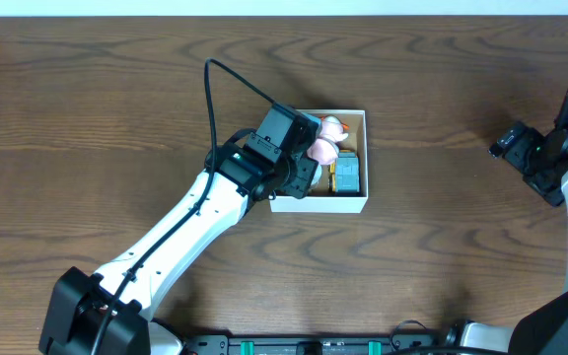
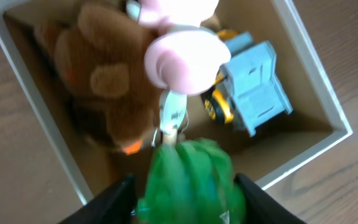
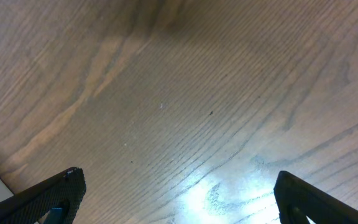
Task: Pack container
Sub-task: 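Carry the green toy with the left gripper and release it into the box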
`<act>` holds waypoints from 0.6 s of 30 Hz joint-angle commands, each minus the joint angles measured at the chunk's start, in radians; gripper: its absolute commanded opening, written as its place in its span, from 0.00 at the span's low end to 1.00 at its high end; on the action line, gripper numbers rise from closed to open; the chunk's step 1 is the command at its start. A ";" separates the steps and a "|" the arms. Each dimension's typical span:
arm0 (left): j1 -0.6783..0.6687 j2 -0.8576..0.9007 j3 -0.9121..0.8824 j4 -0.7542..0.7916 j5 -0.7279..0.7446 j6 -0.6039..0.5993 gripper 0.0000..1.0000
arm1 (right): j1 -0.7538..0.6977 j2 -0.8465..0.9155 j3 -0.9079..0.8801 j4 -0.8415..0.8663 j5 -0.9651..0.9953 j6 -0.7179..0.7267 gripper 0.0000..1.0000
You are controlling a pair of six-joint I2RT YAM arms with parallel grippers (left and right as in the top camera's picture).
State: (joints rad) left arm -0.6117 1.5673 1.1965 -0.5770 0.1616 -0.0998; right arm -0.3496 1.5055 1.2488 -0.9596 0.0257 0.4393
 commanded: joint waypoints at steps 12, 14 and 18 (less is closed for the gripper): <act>0.000 -0.010 0.010 0.002 -0.084 0.014 0.70 | -0.002 0.006 -0.004 0.002 0.000 -0.011 0.99; 0.001 -0.019 0.010 -0.019 -0.160 0.014 0.75 | -0.002 0.006 -0.004 0.002 0.000 -0.018 0.99; 0.033 -0.055 0.010 -0.055 -0.274 0.013 0.83 | 0.004 0.006 -0.004 0.002 -0.009 -0.033 0.99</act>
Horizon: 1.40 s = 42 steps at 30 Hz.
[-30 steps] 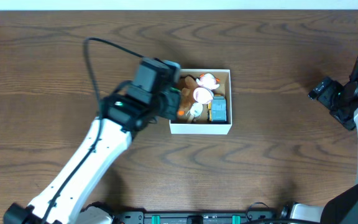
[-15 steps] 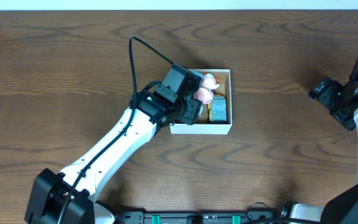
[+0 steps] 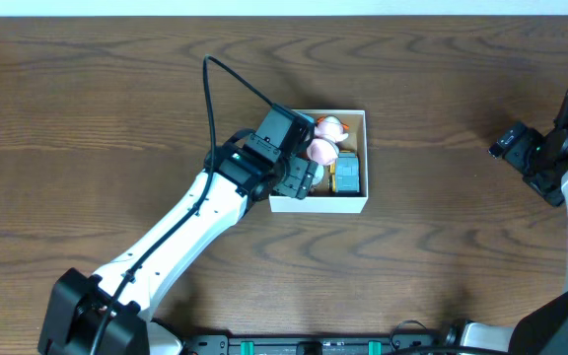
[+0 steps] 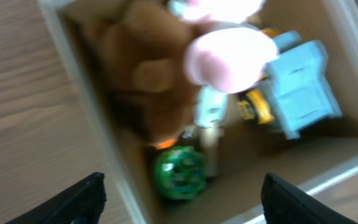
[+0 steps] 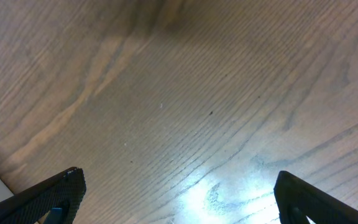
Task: Pack container
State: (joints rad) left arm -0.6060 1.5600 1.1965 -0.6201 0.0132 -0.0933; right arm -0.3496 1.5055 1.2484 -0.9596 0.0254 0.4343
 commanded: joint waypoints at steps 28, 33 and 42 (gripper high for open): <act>0.549 -0.159 0.010 0.033 -0.131 0.003 0.98 | 0.453 -0.002 -0.003 0.320 -0.007 -0.139 0.99; 0.549 -0.217 -0.002 0.007 -0.135 0.003 0.98 | 0.453 -0.052 -0.003 0.230 0.022 -0.096 0.99; 0.549 -0.542 -0.142 0.008 -0.134 0.003 0.98 | 0.521 -0.285 -0.007 0.132 0.233 -0.101 0.99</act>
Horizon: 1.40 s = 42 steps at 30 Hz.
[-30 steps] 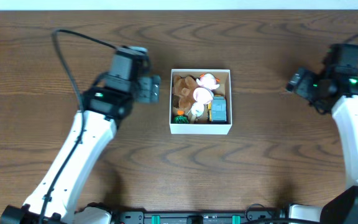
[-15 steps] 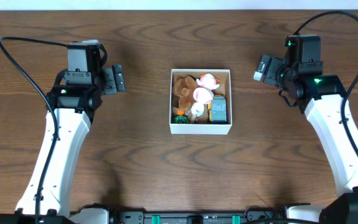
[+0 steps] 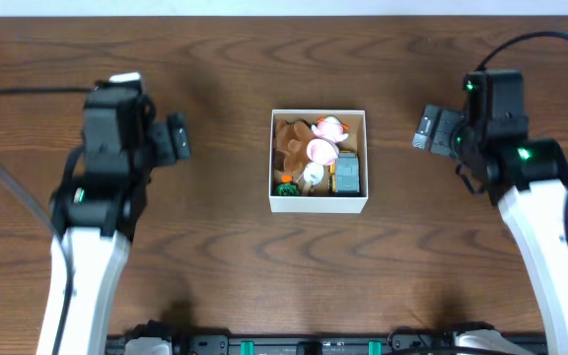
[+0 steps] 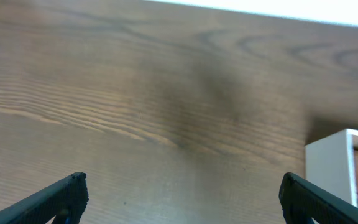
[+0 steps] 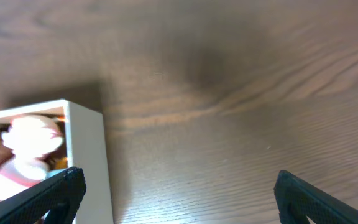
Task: Pack container
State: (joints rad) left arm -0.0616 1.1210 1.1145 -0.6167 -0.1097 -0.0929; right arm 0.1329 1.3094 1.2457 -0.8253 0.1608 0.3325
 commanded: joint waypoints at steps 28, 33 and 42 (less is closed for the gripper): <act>0.004 -1.057 -0.466 -0.191 -0.060 -0.047 0.98 | 0.253 -0.967 -0.744 0.129 0.299 -0.015 0.99; 0.004 -1.057 -0.466 -0.191 -0.060 -0.047 0.98 | 0.253 -0.966 -0.744 0.031 0.294 -0.016 0.99; 0.004 -1.057 -0.466 -0.191 -0.060 -0.047 0.98 | 0.253 -0.966 -0.744 -0.092 0.294 -0.015 0.99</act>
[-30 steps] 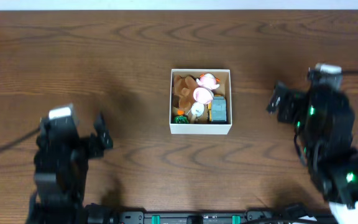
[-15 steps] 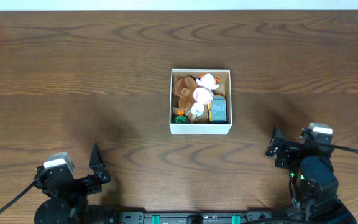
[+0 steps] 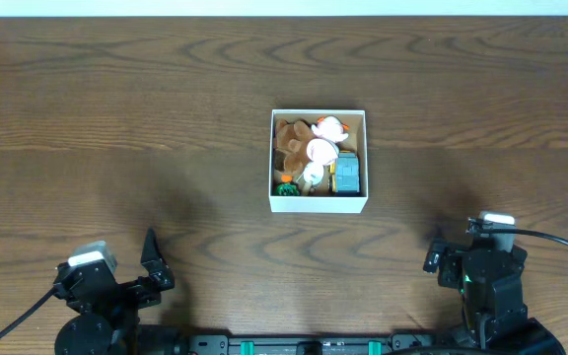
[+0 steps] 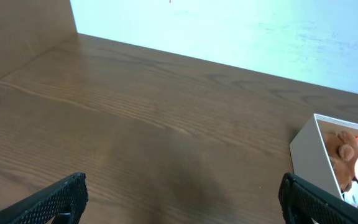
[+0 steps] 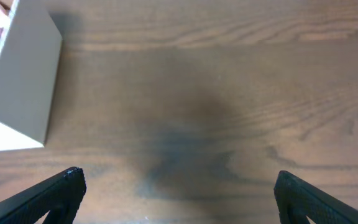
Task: Pack container
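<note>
The white box [image 3: 319, 205] stands mid-table, holding a brown plush [image 3: 289, 143], a pink-and-white toy [image 3: 320, 148], a blue truck [image 3: 347, 174] and a green ball [image 3: 286, 187] in its front left corner. My left gripper [image 3: 156, 271] sits at the near left edge, open and empty [image 4: 182, 202], and its view catches the box's wall [image 4: 308, 152] on the right. My right gripper [image 3: 439, 263] sits at the near right edge, also open and empty [image 5: 179, 199], with the box's side [image 5: 20, 81] at its upper left.
Dark wooden table [image 3: 116, 118] all round the box. A pale wall [image 4: 229, 31] rises beyond the table's far edge in the left wrist view. Nothing else lies on the wood.
Both arms stood on either side of the box at mid-table height. Now both are folded back at the near edge, far from the box. The box's contents are unchanged.
My left gripper was shut on the green ball over the box's front left corner. Then it was open and the ball lay in the box. Later the left arm was off to the left and the right arm nearer the box; now both are at the near edge.
</note>
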`<act>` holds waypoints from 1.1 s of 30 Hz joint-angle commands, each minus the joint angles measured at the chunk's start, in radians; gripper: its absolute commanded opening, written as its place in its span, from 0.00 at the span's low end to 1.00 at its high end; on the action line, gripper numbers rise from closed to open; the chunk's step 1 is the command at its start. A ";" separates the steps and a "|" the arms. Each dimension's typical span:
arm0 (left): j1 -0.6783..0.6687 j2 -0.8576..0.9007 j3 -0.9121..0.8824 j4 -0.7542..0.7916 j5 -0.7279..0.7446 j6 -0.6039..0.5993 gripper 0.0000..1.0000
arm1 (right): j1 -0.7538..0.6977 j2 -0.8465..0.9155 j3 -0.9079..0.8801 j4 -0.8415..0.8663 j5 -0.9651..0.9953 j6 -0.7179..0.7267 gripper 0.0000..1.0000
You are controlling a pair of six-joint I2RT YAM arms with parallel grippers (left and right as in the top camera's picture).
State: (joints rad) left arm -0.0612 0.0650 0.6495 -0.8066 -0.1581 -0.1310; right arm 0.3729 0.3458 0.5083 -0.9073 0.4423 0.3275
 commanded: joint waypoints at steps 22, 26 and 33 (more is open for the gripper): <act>0.004 -0.002 -0.001 -0.001 -0.011 -0.008 0.98 | -0.239 -0.211 -0.015 -0.018 -0.235 -0.011 0.99; 0.004 -0.002 -0.001 -0.001 -0.011 -0.008 0.98 | -0.312 -0.309 -0.070 0.070 -0.263 -0.011 0.99; 0.004 -0.002 -0.001 -0.001 -0.011 -0.008 0.98 | -0.353 -0.341 -0.199 0.361 -0.276 -0.059 0.99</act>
State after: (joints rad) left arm -0.0616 0.0650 0.6491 -0.8078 -0.1612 -0.1310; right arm 0.0288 0.0151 0.3435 -0.6147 0.1936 0.3195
